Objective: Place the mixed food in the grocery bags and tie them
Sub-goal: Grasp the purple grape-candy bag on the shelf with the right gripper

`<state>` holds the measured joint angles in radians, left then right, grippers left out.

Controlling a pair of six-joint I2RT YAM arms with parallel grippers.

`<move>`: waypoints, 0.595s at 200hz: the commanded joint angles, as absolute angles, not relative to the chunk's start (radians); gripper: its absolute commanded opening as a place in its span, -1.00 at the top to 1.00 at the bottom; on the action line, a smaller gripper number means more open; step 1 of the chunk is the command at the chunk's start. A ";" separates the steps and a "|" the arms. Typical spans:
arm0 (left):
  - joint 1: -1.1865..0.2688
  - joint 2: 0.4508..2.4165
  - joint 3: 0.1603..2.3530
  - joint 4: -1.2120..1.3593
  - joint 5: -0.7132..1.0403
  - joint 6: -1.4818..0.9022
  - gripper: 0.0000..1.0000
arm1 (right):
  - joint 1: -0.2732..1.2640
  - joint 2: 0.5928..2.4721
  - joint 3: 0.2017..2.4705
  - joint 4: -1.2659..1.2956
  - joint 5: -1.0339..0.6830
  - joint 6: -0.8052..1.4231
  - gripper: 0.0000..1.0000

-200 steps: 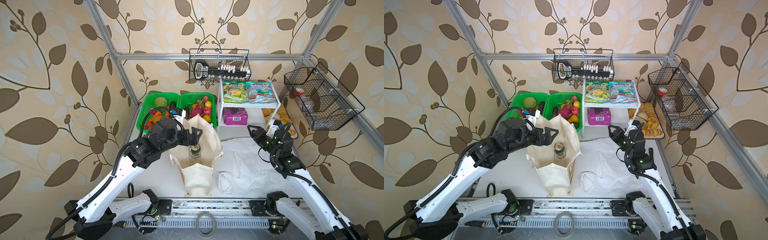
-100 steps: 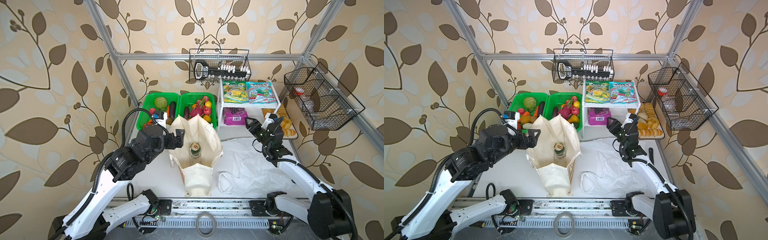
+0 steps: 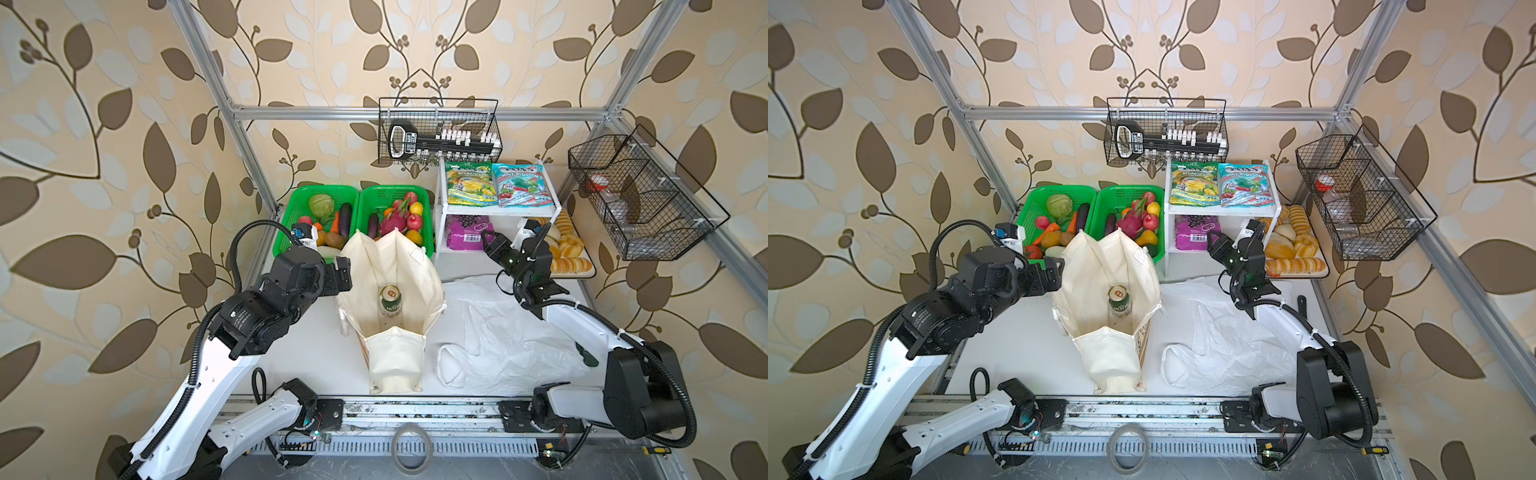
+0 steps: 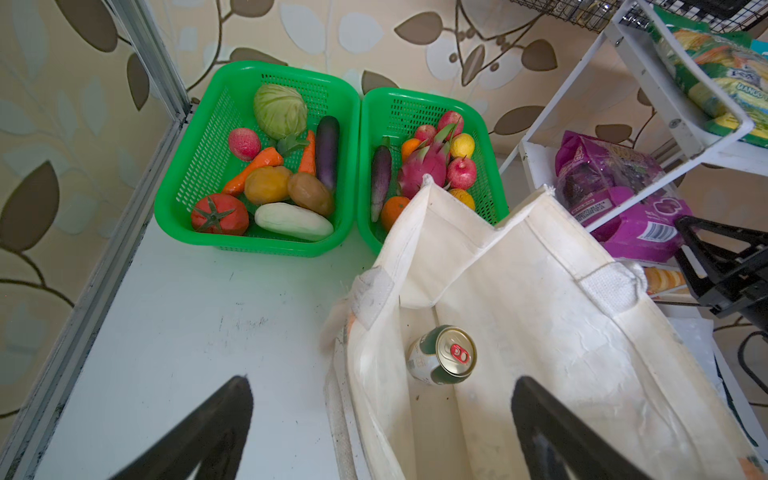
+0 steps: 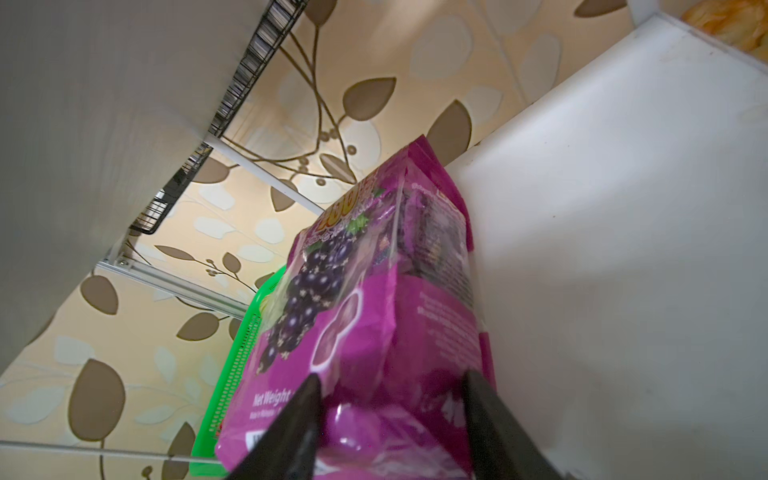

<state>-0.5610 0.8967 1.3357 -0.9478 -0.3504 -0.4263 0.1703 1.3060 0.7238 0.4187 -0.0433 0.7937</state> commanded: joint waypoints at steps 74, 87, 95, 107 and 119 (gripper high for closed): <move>-0.551 0.877 1.310 -0.927 -0.367 -0.448 -0.98 | 0.130 1.029 0.588 0.216 -0.069 0.677 0.83; -0.551 0.883 1.311 -0.924 -0.369 -0.448 -0.98 | 0.118 1.032 0.603 0.196 -0.153 0.685 0.57; -0.551 0.886 1.313 -0.925 -0.369 -0.446 -0.98 | 0.109 1.039 0.619 0.182 -0.203 0.691 0.32; -0.551 0.889 1.317 -0.928 -0.368 -0.445 -0.98 | 0.103 1.046 0.641 0.160 -0.231 0.704 -0.03; -0.551 0.885 1.317 -0.931 -0.368 -0.446 -0.98 | 0.099 1.046 0.662 0.139 -0.219 0.704 -0.23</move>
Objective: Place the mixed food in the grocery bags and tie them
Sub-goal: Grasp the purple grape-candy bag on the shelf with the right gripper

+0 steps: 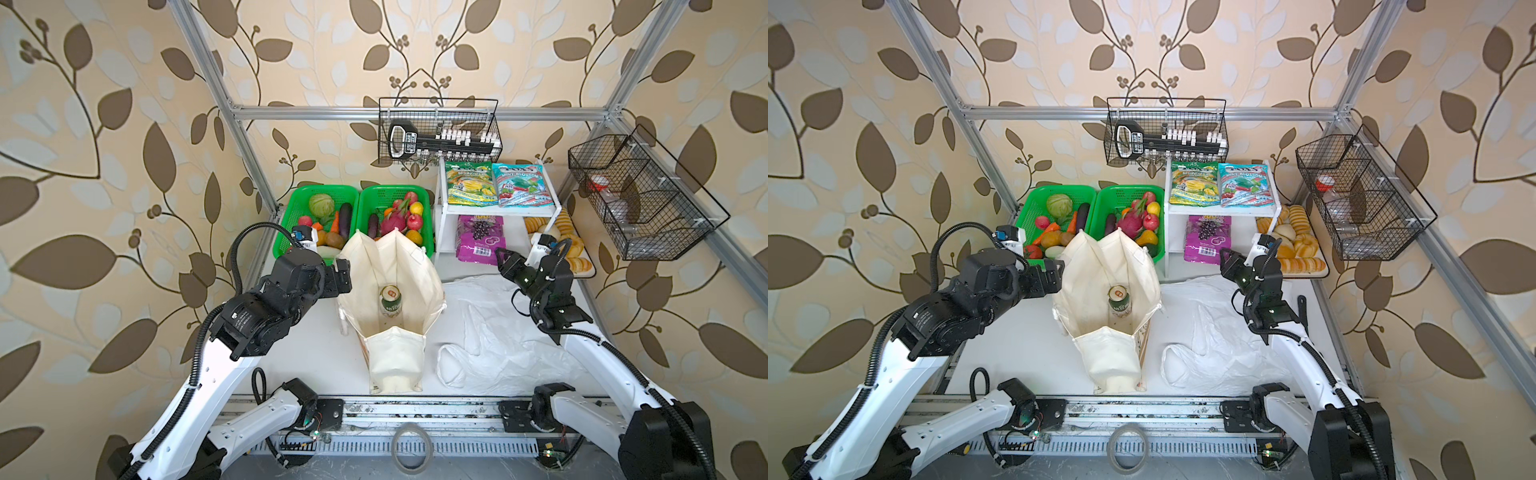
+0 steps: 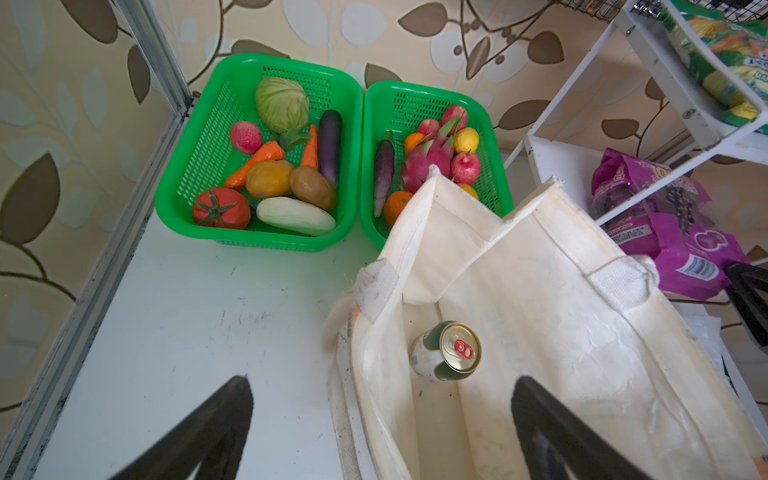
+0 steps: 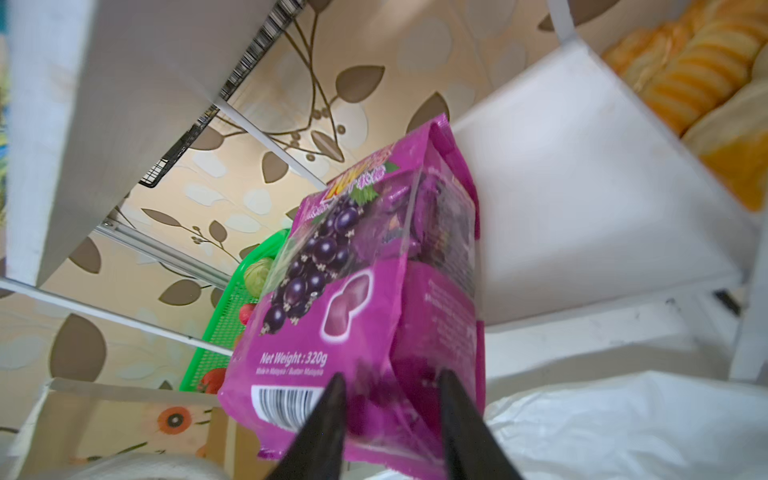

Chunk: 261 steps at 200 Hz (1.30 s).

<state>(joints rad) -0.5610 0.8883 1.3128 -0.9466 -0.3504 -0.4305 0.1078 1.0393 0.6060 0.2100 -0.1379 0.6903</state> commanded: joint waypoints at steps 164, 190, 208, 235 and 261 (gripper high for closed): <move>-0.551 0.846 1.288 -0.954 -0.383 -0.455 -0.98 | 0.081 1.198 0.717 0.167 -0.228 0.711 0.56; -0.551 0.829 1.249 -0.957 -0.396 -0.512 -0.98 | 0.084 1.123 0.698 0.122 -0.210 0.719 1.00; -0.551 0.816 1.212 -0.938 -0.380 -0.553 -0.98 | 0.089 1.070 0.699 0.069 -0.229 0.722 1.00; -0.548 0.836 1.225 -0.991 -0.395 -0.599 -0.98 | 0.087 0.995 0.704 -0.005 -0.291 0.760 1.00; -0.545 0.852 1.259 -1.055 -0.391 -0.660 -0.98 | 0.082 0.905 0.741 -0.139 -0.339 0.835 1.00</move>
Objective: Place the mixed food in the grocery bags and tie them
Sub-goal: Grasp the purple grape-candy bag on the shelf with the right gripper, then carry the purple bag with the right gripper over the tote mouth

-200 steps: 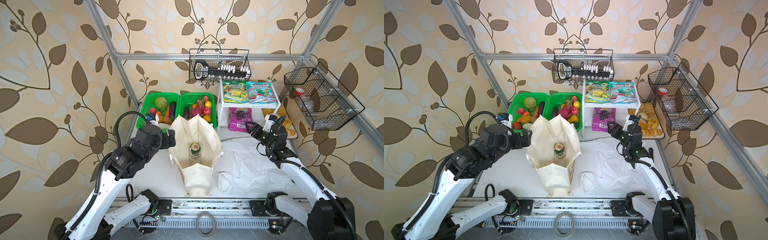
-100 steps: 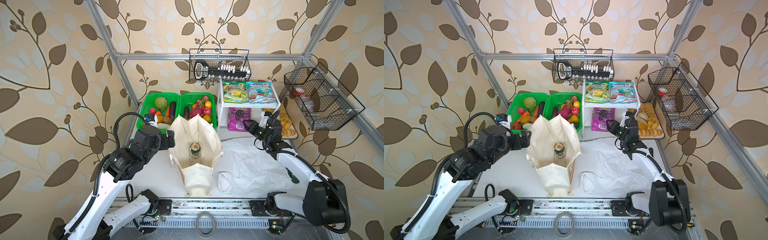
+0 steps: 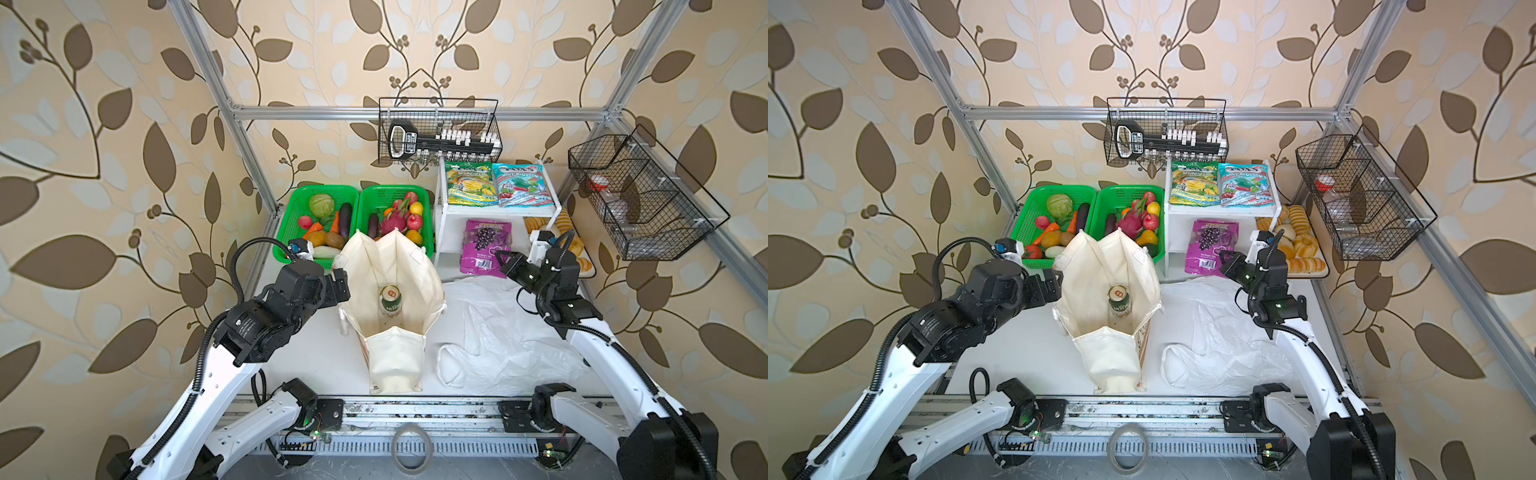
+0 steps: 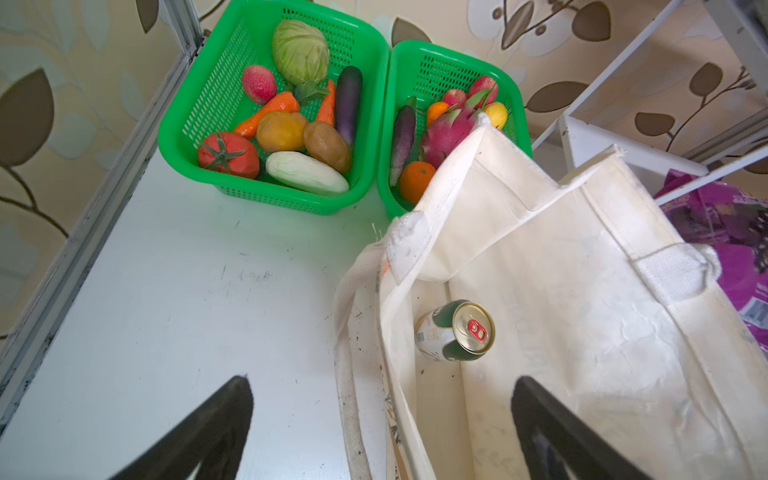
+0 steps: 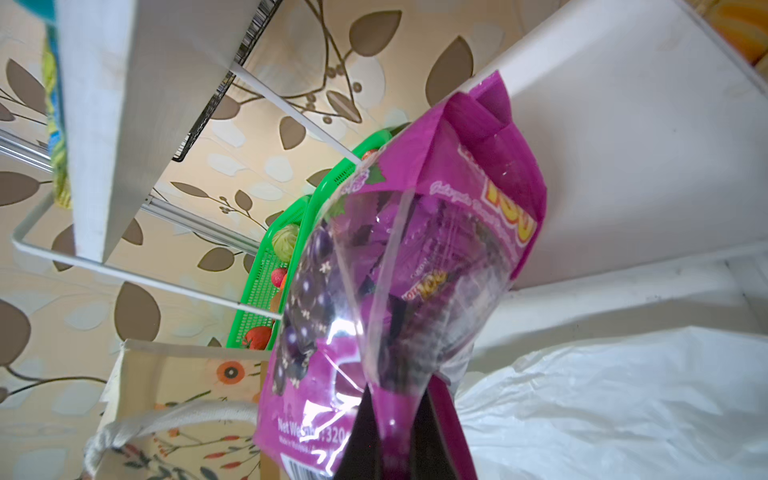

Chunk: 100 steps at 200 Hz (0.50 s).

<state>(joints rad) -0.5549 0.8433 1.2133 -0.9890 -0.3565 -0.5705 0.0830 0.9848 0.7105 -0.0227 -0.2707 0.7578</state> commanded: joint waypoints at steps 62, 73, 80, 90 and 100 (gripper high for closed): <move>-0.545 0.769 1.183 -1.064 -0.273 -0.709 -0.98 | 0.081 0.696 0.863 -0.320 -0.442 0.910 1.00; -0.545 0.766 1.174 -1.056 -0.238 -0.714 -0.98 | 0.083 0.681 0.897 -0.342 -0.460 0.916 1.00; -0.546 0.762 1.167 -1.046 -0.215 -0.716 -0.98 | 0.083 0.676 0.923 -0.356 -0.472 0.920 1.00; -0.545 0.758 1.150 -1.031 -0.189 -0.719 -0.97 | 0.083 0.670 0.954 -0.369 -0.490 0.928 1.00; -0.545 0.756 1.135 -1.019 -0.173 -0.723 -0.94 | 0.083 0.664 0.986 -0.377 -0.513 0.940 1.00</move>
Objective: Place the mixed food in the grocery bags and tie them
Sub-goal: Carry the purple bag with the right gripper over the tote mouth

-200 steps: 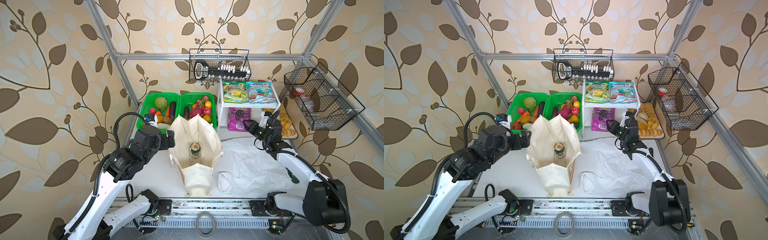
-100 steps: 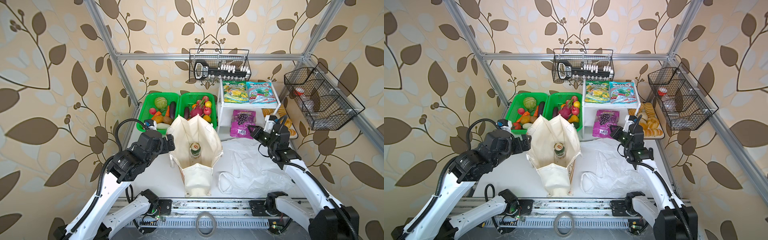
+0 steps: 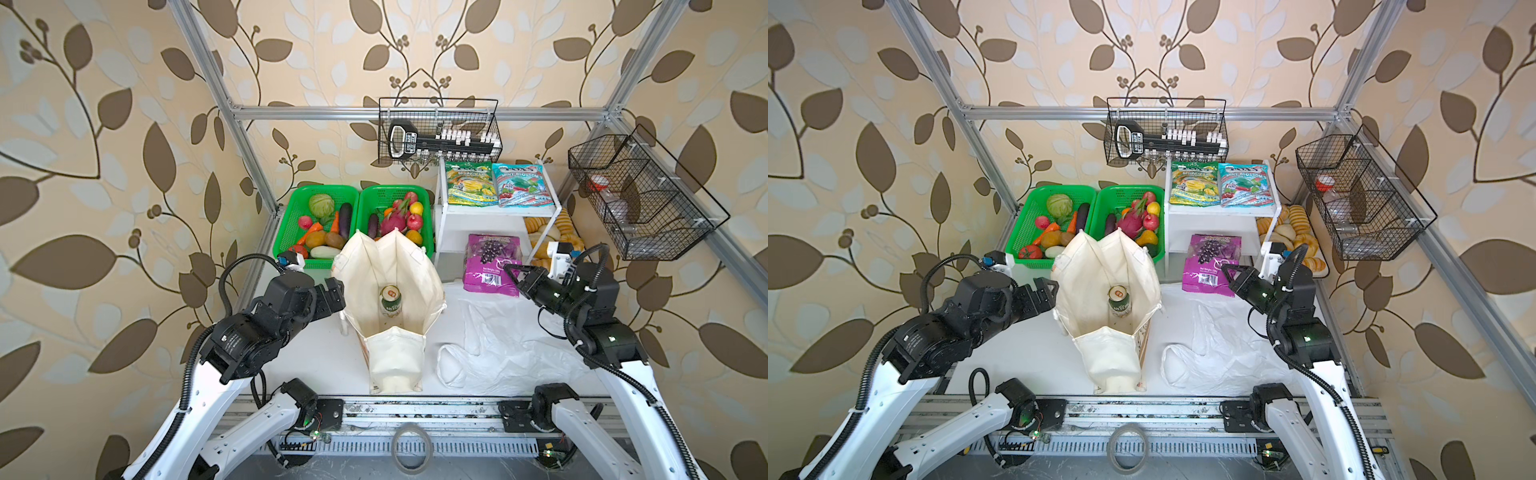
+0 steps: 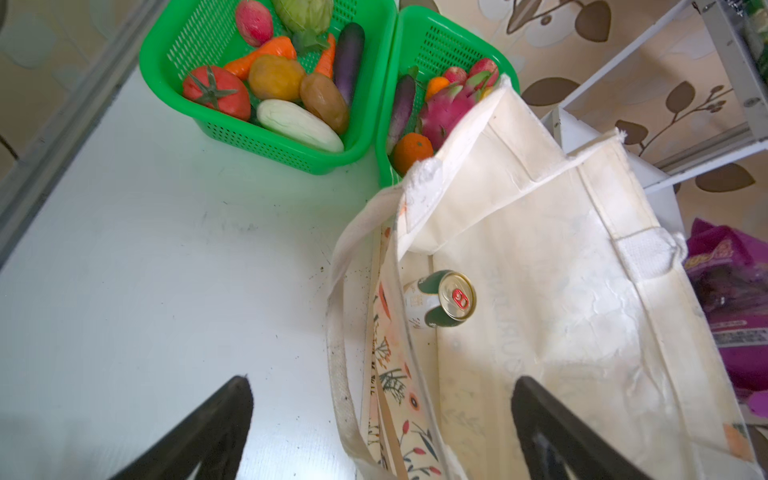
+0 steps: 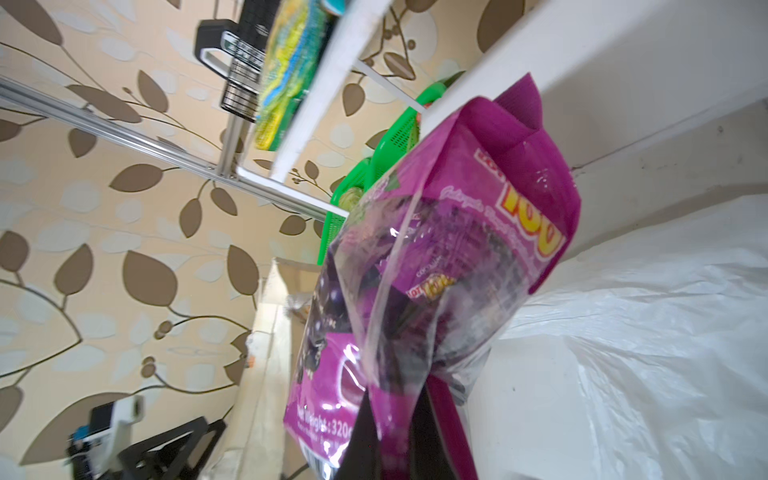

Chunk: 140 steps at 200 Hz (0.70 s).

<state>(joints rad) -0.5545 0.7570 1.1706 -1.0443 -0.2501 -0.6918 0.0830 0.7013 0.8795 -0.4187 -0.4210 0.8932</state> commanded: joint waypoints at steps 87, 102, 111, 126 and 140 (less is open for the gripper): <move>-0.546 0.737 1.059 -0.934 -0.091 -0.722 0.10 | 0.320 0.739 1.185 -0.326 -0.583 0.944 1.00; -0.545 0.733 1.060 -0.923 -0.085 -0.721 0.34 | 0.466 0.792 1.223 -0.357 -0.479 0.877 1.00; -0.545 0.731 1.059 -0.918 -0.080 -0.721 0.47 | 0.565 0.831 1.236 -0.385 -0.390 0.834 1.00; -0.545 0.732 1.060 -0.910 -0.065 -0.718 0.59 | 0.720 0.900 1.293 -0.419 -0.225 0.763 1.00; -0.545 0.736 1.065 -0.904 -0.046 -0.713 0.69 | 0.816 0.968 1.331 -0.445 -0.096 0.711 1.00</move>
